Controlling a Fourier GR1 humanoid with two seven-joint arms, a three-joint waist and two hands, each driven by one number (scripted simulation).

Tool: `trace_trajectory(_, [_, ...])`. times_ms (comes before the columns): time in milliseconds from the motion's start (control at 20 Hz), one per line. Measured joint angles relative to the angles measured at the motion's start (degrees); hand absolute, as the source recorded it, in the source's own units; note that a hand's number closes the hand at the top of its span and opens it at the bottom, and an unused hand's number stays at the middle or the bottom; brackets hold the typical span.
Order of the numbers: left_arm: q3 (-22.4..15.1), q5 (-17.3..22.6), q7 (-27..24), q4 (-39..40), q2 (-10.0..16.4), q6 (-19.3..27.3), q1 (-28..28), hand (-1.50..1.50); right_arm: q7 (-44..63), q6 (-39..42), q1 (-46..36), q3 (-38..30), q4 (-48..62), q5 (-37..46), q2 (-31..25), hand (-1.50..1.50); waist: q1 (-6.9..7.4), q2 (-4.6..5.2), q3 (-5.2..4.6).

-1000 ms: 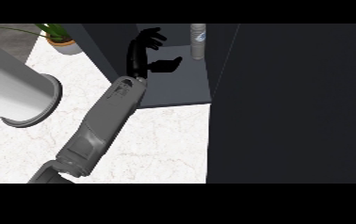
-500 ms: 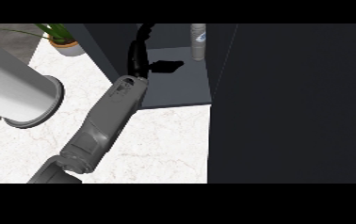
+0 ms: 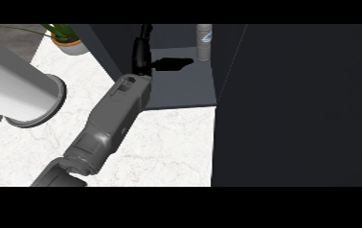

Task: Pick up the bottled water, place it into the cabinet and close the cabinet

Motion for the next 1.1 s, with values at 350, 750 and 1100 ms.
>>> trace_trajectory(350, [2.22,2.45,-6.36,-0.89,-0.83,-9.23,-0.58,-1.5,-0.57,-0.8,-0.67,-0.21,0.8,0.77,0.41,-1.5,0.74,0.43,-0.16])
trace_trajectory(750, [-2.67,4.35,-7.4,-5.81,-0.94,-14.83,1.68,-1.5,-0.62,-2.51,0.87,0.75,0.34,2.3,0.9,-1.5,1.95,0.5,-0.2])
trace_trajectory(1100, [-6.52,7.89,-5.35,-16.32,-0.84,-18.23,9.03,-1.5,-0.36,-2.94,2.15,0.24,-1.05,1.75,0.43,-1.5,3.39,-0.22,-0.3])
